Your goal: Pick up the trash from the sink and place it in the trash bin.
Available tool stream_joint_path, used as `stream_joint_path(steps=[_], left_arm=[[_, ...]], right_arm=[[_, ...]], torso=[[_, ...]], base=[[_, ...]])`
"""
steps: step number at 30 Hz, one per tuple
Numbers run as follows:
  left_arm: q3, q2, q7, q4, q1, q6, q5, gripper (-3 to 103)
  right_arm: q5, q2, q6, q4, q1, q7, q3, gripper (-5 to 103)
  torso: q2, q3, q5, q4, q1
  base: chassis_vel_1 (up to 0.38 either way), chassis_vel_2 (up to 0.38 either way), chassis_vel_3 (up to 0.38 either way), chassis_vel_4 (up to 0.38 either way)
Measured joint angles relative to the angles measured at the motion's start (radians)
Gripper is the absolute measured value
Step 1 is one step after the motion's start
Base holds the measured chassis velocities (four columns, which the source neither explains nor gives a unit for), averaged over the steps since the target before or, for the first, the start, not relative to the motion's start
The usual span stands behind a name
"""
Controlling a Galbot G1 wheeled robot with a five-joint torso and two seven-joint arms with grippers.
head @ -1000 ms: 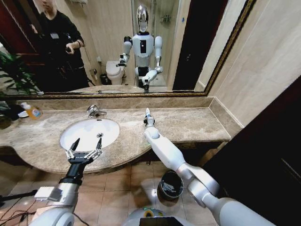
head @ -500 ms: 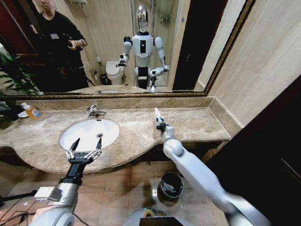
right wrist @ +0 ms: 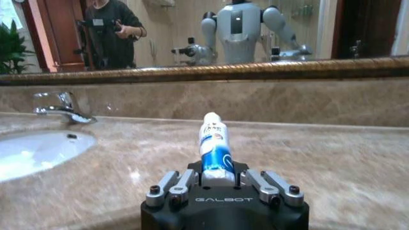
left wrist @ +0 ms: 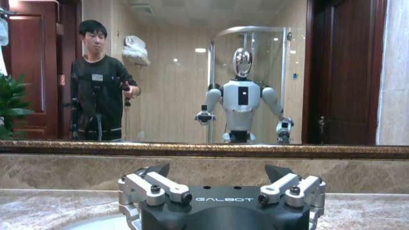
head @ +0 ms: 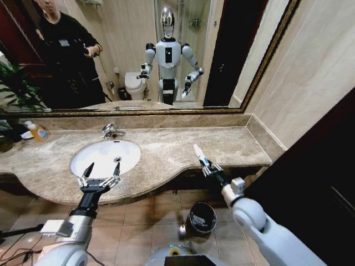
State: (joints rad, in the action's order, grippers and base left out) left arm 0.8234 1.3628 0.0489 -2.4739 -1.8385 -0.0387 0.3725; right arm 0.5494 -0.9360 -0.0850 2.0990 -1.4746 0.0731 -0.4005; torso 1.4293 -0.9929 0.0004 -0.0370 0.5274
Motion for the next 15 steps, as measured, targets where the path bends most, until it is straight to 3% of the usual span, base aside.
stream_joint_path(steps=[1,3,4,6,7,12,15], left_arm=[[0.0,0.0,0.0,0.0,0.0,0.0,0.0,100],[0.0,0.0,0.0,0.0,0.0,0.0,0.0,100],[0.0,0.0,0.0,0.0,0.0,0.0,0.0,100],[0.0,0.0,0.0,0.0,0.0,0.0,0.0,100],[0.0,0.0,0.0,0.0,0.0,0.0,0.0,100],[0.0,0.0,0.0,0.0,0.0,0.0,0.0,100],[0.0,0.0,0.0,0.0,0.0,0.0,0.0,100]], right_arm=[[-0.009,-0.012,0.027,-0.023,-0.025,-0.06,-0.036,28],[-0.028,-0.045,0.107,-0.091,-0.108,-0.267,-0.144,28],[-0.028,-0.045,0.107,-0.091,-0.108,-0.267,-0.144,28],[-0.034,-0.059,0.149,-0.121,-0.15,-0.355,-0.183,28],[-0.046,-0.082,0.204,-0.163,-0.212,-0.462,-0.227,28],[-0.082,-0.129,0.259,-0.228,-0.238,-0.506,-0.228,28],[-0.164,-0.18,0.292,-0.349,-0.178,-0.501,-0.199,28]], torso=[[0.0,0.0,0.0001,0.0,0.0],[0.0,0.0,0.0,0.0001,0.0],[0.0,0.0,0.0,0.0001,0.0],[0.0,0.0,-0.0001,0.0002,0.0],[0.0,0.0,-0.0004,0.0004,0.0],[0.0,0.0,-0.0006,0.0003,0.0],[0.0,0.0,-0.0004,0.0001,0.0]], base=[[0.0,0.0,0.0,0.0],[0.0,0.0,0.0,0.0],[0.0,0.0,0.0,0.0],[0.0,0.0,0.0,0.0],[0.0,0.0,0.0,0.0],[0.0,0.0,0.0,0.0],[0.0,0.0,0.0,0.0]])
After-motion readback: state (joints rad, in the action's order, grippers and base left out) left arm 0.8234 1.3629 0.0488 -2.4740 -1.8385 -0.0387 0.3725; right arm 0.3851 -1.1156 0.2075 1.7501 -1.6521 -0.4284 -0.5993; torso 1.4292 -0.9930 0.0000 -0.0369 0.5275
